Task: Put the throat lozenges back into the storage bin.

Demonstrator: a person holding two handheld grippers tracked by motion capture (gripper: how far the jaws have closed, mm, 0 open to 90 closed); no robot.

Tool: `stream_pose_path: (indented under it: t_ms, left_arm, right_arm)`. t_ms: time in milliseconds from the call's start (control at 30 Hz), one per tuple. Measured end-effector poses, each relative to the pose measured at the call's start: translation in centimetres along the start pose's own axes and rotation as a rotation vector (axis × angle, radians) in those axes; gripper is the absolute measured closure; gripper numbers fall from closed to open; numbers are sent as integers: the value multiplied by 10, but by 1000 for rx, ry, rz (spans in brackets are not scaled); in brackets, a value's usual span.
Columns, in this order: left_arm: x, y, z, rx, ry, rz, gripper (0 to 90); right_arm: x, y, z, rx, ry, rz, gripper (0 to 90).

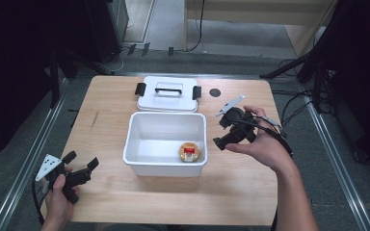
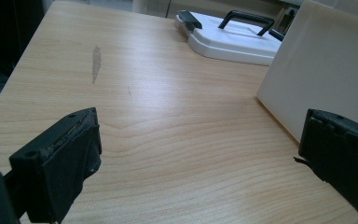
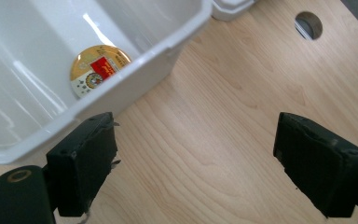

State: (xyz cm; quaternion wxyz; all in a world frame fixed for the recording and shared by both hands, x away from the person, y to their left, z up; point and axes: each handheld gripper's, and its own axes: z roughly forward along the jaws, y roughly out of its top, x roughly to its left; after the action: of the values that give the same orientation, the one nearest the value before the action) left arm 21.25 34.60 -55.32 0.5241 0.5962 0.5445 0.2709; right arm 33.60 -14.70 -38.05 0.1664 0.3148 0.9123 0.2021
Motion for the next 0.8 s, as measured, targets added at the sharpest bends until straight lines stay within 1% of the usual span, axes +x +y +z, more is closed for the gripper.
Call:
stream_pose_path:
  t_ms: [33, 67, 100, 133, 167, 233, 267, 300, 333, 367, 400, 433, 500, 533, 567, 600, 633, 667, 700, 800]
  left_arm:
    - [0, 0, 0, 2, 0, 2, 0]
    - [0, 0, 0, 2, 0, 2, 0]
    - [0, 0, 0, 2, 0, 2, 0]
    - [0, 0, 0, 2, 0, 2, 0]
    - [0, 0, 0, 0, 1, 0, 0]
    - [0, 0, 0, 0, 2, 2, 0]
    - [0, 0, 0, 0, 2, 2, 0]
    - [0, 0, 0, 1, 2, 4, 0]
    - [0, 0, 0, 0, 3, 4, 0]
    - [0, 0, 0, 0, 3, 4, 0]
    - [0, 0, 0, 0, 3, 4, 0]
    - [0, 0, 0, 1, 1, 2, 0]
    - [-1, 0, 0, 2, 1, 3, 0]
    - [-1, 0, 0, 2, 1, 3, 0]
    - [-1, 0, 0, 2, 3, 5, 0]
    - [-1, 0, 0, 2, 1, 4, 0]
    - [-1, 0, 0, 2, 1, 4, 0]
    - [0, 0, 0, 1, 1, 0, 0]
    - [0, 0, 0, 1, 0, -4, 0]
    - [0, 0, 0, 2, 0, -3, 0]
  right_arm:
    - [-7, -9, -1, -15, -2, 36, 134]
    - [-7, -9, -1, -15, -2, 36, 134]
    - [-13, -19, -1, -37, -6, 70, 133]
    - [-13, -19, -1, -37, -6, 70, 133]
    - [-19, -29, -1, -52, -7, 95, 131]
    - [-24, -39, 0, -54, -21, 118, 131]
    - [-24, -39, 0, -54, -21, 118, 131]
    - [-28, -49, 2, -51, -40, 135, 130]
    - [-30, -54, 3, -47, -49, 153, 130]
    - [-32, -59, 4, -50, -50, 165, 130]
    - [-32, -59, 4, -50, -50, 165, 130]
    - [-36, -68, 6, -52, -58, 186, 130]
    - [-39, -76, 8, -58, -65, 210, 130]
    - [-39, -76, 8, -58, -65, 210, 130]
    - [-42, -85, 11, -63, -77, 228, 130]
    - [-43, -88, 12, -65, -79, 241, 130]
    - [-43, -88, 12, -65, -79, 241, 130]
    - [-45, -92, 14, -67, -84, 254, 130]
    - [-48, -100, 17, -75, -92, 276, 130]
    - [-51, -112, 24, -76, -103, 315, 129]
